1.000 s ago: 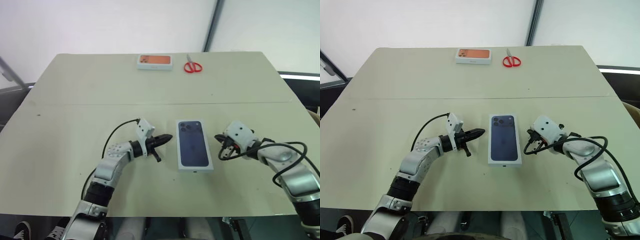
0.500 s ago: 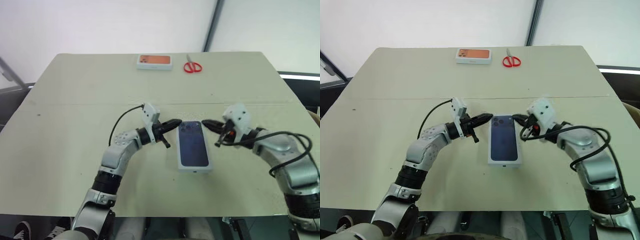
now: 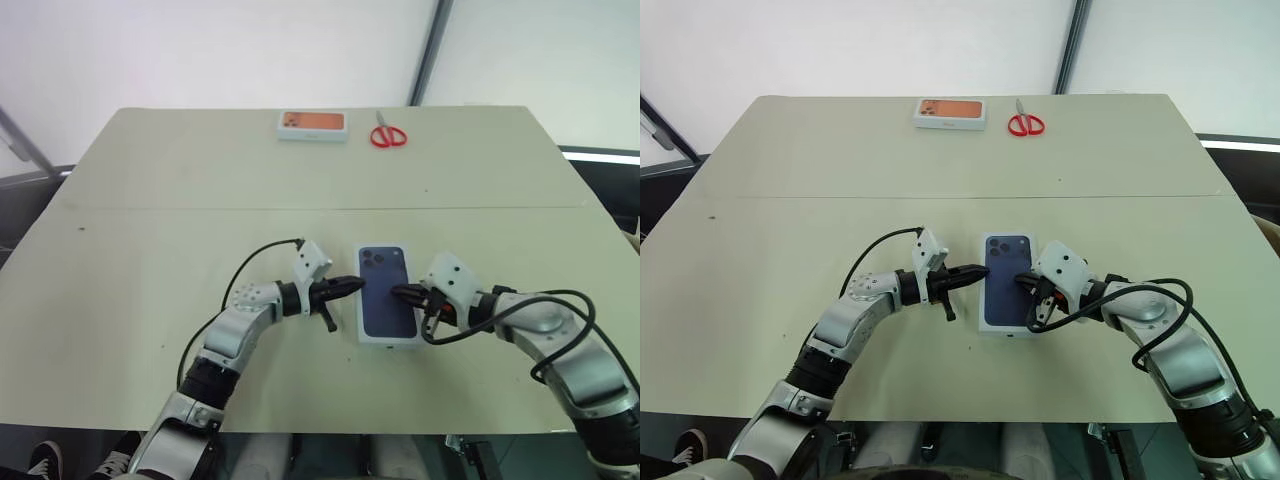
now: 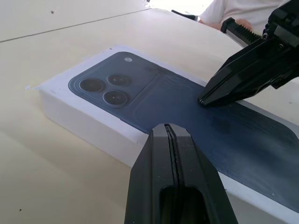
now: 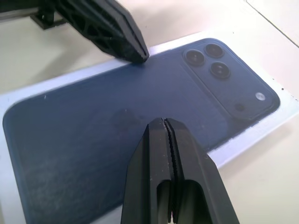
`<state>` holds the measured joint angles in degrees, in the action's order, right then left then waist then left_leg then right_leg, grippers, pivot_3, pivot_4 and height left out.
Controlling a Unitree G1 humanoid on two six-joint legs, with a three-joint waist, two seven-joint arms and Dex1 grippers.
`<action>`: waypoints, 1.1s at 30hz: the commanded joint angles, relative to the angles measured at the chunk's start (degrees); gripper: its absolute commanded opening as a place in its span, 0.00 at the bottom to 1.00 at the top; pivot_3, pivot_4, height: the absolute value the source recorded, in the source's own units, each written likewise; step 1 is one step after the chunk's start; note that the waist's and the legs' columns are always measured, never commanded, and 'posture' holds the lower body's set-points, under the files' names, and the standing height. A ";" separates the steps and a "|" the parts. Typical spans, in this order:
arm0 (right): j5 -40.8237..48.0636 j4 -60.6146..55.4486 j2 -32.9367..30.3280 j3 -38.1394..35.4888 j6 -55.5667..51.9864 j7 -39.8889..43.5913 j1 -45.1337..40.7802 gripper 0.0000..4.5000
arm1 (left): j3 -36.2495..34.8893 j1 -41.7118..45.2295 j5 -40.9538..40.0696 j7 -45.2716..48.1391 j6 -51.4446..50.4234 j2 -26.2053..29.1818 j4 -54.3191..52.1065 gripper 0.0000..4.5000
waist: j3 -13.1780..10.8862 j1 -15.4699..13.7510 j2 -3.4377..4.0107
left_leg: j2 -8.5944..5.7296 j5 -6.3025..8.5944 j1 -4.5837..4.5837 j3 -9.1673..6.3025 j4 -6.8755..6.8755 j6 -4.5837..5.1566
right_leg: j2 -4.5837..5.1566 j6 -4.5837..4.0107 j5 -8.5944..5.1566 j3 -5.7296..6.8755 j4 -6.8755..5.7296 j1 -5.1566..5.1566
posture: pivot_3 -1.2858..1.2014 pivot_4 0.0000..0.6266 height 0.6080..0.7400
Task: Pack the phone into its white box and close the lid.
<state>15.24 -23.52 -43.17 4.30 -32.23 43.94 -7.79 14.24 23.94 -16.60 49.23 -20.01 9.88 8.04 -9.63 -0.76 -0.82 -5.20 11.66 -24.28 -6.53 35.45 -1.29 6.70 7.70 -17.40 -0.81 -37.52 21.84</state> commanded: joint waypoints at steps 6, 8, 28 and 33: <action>-0.11 4.06 0.38 -4.11 1.05 -1.32 -4.98 0.01 | -2.92 2.03 -1.50 0.36 -1.07 1.18 -1.59 0.00 | -0.01 0.19 0.01 | 0.01 0.00 -0.02 0.00 -0.01 0.00 | -0.02 0.00 0.00 0.00 -0.01 0.05 | 0.52 0.24 1.00; 0.80 4.77 1.47 -4.76 0.18 -1.97 -6.75 0.01 | -3.21 2.91 -2.12 0.16 -1.53 0.76 -1.86 0.00 | -0.01 0.21 0.01 | 0.01 -0.01 -0.04 0.01 -0.03 -0.01 | -0.02 0.00 0.00 -0.01 -0.01 0.10 | 0.52 0.24 1.00; -1.98 7.30 4.59 -2.53 -1.64 -3.20 -8.12 0.01 | 0.24 5.21 2.85 -0.75 1.40 -2.32 6.57 0.00 | 0.01 0.21 0.01 | -0.01 0.01 0.00 -0.01 0.05 0.01 | -0.02 0.01 0.00 0.02 -0.03 -0.01 | 0.52 0.24 1.00; 6.81 3.61 4.30 -7.23 -4.02 2.21 -6.40 0.29 | -3.95 4.37 -1.39 0.60 -1.97 0.64 1.25 0.39 | 0.00 0.42 0.01 | 0.00 0.01 -0.01 -0.02 0.04 0.01 | -0.02 0.01 0.00 0.02 -0.03 0.02 | 0.52 0.24 1.00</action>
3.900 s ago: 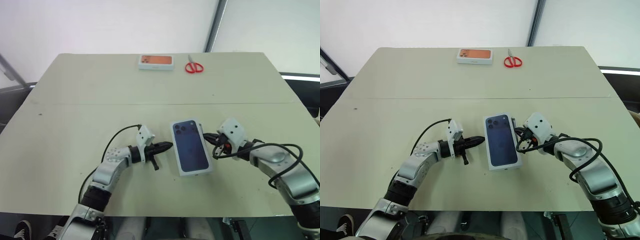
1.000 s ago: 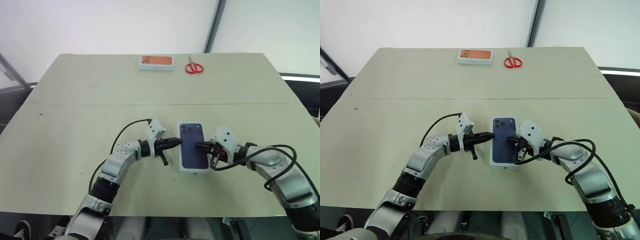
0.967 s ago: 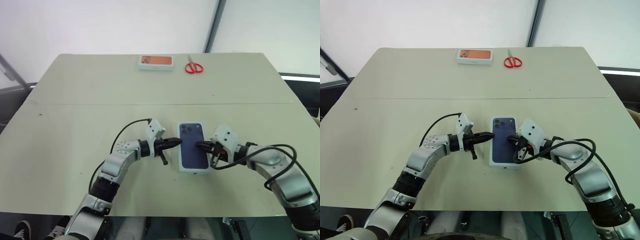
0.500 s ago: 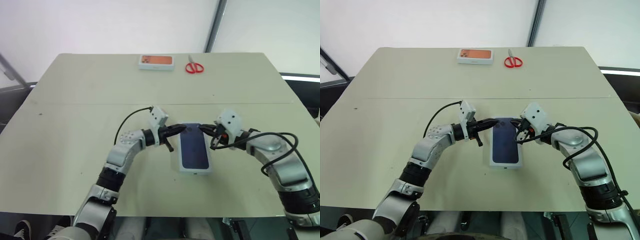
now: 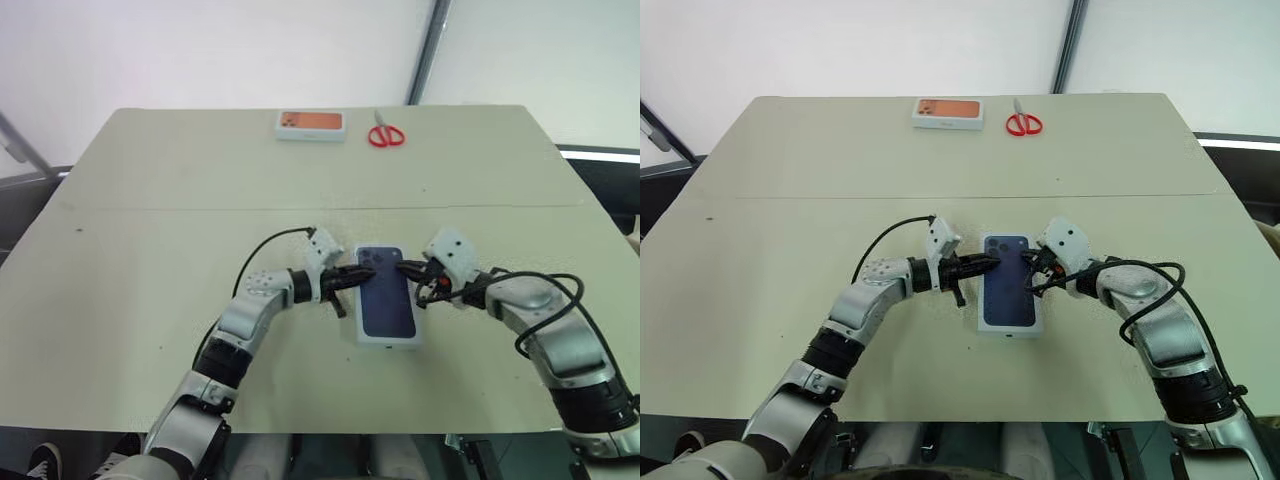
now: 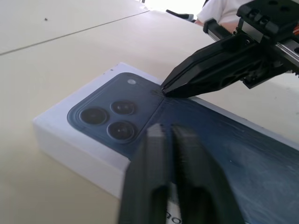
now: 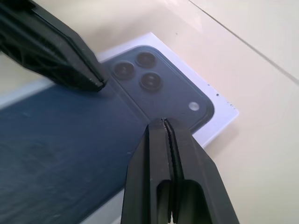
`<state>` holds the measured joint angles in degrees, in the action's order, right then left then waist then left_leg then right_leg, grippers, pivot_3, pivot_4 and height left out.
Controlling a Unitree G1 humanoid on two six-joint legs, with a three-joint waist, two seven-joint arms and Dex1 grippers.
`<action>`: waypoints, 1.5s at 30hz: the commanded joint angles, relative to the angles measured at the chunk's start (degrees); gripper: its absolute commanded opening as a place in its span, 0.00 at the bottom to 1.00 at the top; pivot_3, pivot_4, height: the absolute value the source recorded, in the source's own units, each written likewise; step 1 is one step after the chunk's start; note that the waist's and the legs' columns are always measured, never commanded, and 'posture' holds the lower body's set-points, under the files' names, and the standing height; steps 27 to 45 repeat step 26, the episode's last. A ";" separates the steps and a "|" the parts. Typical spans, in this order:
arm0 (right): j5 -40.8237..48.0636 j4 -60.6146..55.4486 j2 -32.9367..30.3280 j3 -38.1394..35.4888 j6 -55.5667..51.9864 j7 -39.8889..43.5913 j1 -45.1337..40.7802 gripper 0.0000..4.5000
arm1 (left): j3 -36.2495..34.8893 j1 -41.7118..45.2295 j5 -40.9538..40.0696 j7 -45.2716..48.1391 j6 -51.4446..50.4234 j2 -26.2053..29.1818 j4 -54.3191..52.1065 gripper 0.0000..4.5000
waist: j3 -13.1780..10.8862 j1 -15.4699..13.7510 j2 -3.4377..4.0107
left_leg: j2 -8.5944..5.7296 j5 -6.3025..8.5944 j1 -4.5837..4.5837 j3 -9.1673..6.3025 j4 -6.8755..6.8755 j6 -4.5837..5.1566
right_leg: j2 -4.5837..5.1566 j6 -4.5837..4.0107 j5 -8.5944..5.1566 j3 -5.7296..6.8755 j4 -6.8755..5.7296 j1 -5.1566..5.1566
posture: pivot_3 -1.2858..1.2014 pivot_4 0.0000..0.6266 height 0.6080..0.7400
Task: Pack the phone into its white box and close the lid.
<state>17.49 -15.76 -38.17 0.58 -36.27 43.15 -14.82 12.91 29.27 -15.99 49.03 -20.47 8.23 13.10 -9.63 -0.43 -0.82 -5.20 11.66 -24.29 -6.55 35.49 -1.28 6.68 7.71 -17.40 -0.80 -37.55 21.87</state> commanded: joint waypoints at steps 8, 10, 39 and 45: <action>10.00 -7.21 -3.83 -11.60 7.44 10.26 9.10 0.98 | -11.35 -8.76 -9.38 6.41 -7.88 17.37 -17.53 1.00 | -0.01 0.21 0.03 | 0.03 -0.01 -0.09 0.05 -0.14 -0.01 | 0.00 -0.01 0.00 -0.05 0.00 0.18 | 0.52 0.24 1.00; 9.82 -8.40 -4.53 -13.03 10.17 11.39 11.45 0.98 | -13.62 -10.77 -10.88 7.05 -9.07 20.41 -18.59 1.00 | -0.02 0.17 0.04 | 0.04 -0.01 -0.08 0.05 -0.15 -0.01 | 0.00 -0.01 0.00 -0.07 0.01 0.19 | 0.52 0.24 1.00; 11.00 -5.96 -8.03 -21.95 17.78 16.73 22.59 0.98 | -29.05 -28.68 -13.84 8.20 -5.71 31.67 -21.33 1.00 | -0.03 -0.23 0.05 | 0.12 0.02 -0.06 0.11 -0.22 -0.03 | 0.14 -0.11 -0.02 -0.13 0.13 0.19 | 0.52 0.24 1.00; 11.00 -5.96 -8.03 -21.95 17.78 16.73 22.59 0.98 | -29.05 -28.68 -13.84 8.20 -5.71 31.67 -21.33 1.00 | -0.03 -0.23 0.05 | 0.12 0.02 -0.06 0.11 -0.22 -0.03 | 0.14 -0.11 -0.02 -0.13 0.13 0.19 | 0.52 0.24 1.00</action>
